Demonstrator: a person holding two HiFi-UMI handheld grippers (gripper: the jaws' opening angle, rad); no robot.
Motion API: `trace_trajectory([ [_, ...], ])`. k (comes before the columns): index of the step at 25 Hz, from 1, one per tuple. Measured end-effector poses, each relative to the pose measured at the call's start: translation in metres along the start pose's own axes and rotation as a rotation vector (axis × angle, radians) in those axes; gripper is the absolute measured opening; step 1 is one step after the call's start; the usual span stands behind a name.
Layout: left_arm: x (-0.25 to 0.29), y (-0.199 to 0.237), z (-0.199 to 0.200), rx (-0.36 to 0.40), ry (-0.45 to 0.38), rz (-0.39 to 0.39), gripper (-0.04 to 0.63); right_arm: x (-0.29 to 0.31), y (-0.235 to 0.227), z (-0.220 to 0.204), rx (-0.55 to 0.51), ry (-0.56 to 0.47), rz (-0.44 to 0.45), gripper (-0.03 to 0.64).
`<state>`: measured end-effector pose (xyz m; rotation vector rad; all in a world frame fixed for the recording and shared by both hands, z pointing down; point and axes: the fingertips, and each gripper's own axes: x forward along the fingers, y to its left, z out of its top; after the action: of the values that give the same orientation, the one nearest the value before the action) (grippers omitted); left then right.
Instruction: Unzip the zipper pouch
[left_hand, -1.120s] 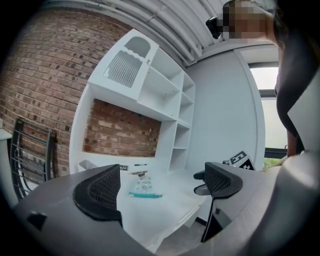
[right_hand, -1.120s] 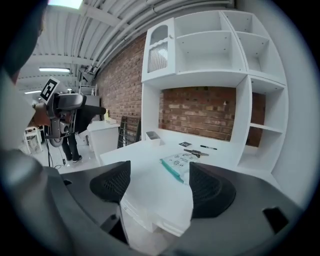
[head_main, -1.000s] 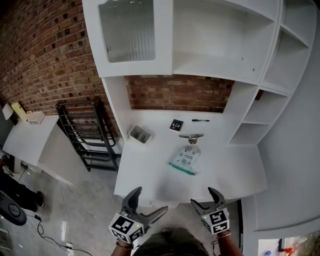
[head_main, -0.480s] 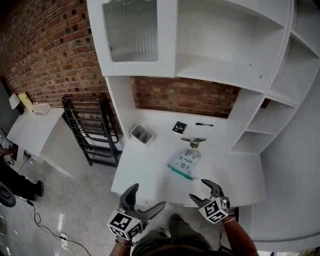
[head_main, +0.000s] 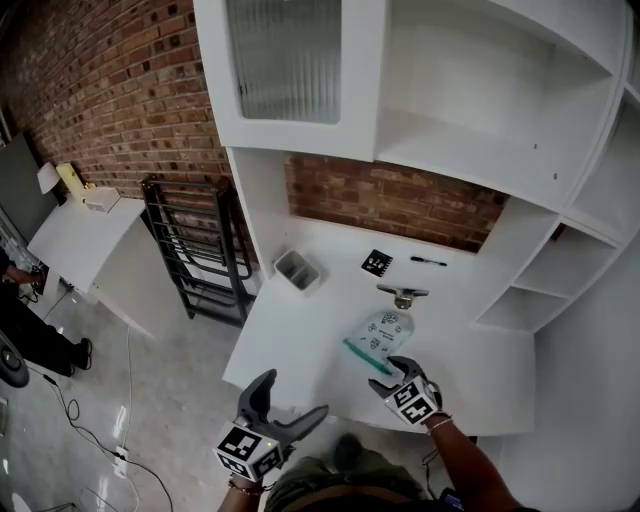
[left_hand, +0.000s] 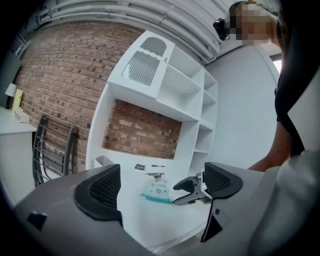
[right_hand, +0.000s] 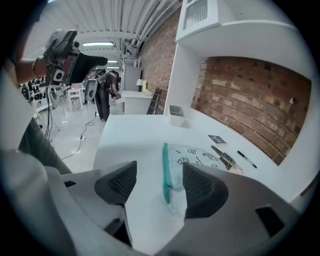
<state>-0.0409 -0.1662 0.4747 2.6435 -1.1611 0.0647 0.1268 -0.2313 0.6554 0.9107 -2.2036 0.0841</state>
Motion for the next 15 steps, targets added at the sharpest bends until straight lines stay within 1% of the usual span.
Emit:
trace_trajectory([
  [2, 0.002, 0.009, 0.002, -0.019, -0.009, 0.023, 0.525, 0.014, -0.003, -0.006, -0.008, 0.027, 0.033, 0.285],
  [6, 0.01, 0.024, 0.009, -0.012, -0.021, 0.053, 0.522, 0.036, -0.006, -0.013, 0.04, 0.069, 0.119, 0.285],
  [10, 0.022, 0.033, 0.011, -0.006, -0.028, 0.06, 0.521, 0.053, -0.016, -0.022, 0.036, 0.117, 0.136, 0.279],
  [15, 0.032, 0.038, -0.002, -0.039, -0.013, 0.068, 0.52, 0.065, -0.018, -0.042, 0.043, 0.179, 0.17, 0.232],
])
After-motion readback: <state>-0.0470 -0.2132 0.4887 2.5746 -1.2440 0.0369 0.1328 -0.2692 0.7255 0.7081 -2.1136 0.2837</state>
